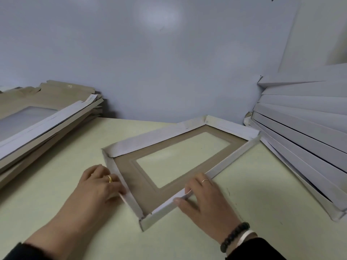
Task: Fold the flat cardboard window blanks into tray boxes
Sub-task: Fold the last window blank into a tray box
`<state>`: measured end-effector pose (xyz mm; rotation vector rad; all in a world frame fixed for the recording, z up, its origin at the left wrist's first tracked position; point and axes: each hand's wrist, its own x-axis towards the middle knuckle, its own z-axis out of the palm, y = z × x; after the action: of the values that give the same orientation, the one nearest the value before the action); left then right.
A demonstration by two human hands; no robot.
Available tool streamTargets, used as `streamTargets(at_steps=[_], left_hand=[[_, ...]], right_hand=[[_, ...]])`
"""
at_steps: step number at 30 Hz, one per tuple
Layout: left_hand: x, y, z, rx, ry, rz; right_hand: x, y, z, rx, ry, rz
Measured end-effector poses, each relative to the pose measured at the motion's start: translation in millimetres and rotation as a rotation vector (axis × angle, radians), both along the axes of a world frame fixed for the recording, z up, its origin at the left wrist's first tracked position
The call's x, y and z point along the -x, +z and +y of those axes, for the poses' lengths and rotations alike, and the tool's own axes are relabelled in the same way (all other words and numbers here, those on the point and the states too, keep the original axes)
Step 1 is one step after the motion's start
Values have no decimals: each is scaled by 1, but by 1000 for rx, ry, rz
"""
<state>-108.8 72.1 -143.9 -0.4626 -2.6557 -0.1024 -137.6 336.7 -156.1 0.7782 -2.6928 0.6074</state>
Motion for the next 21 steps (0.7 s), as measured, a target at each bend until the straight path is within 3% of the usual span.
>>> streamTargets(at_steps=[4, 7, 11, 15, 21], left_hand=[[-4, 1, 24, 83, -30, 53], [-5, 3, 46, 125, -90, 126], [-4, 3, 74, 191, -121, 110], [3, -4, 81, 141, -161, 119], [5, -10, 63, 59, -166, -13]], right_hand=[[-4, 9, 5, -7, -124, 228], [-13, 12, -7, 44, -37, 355], [-18, -1, -22, -211, 95, 458], [-9, -10, -16, -311, 2, 501], [-3, -10, -1, -304, -15, 509]])
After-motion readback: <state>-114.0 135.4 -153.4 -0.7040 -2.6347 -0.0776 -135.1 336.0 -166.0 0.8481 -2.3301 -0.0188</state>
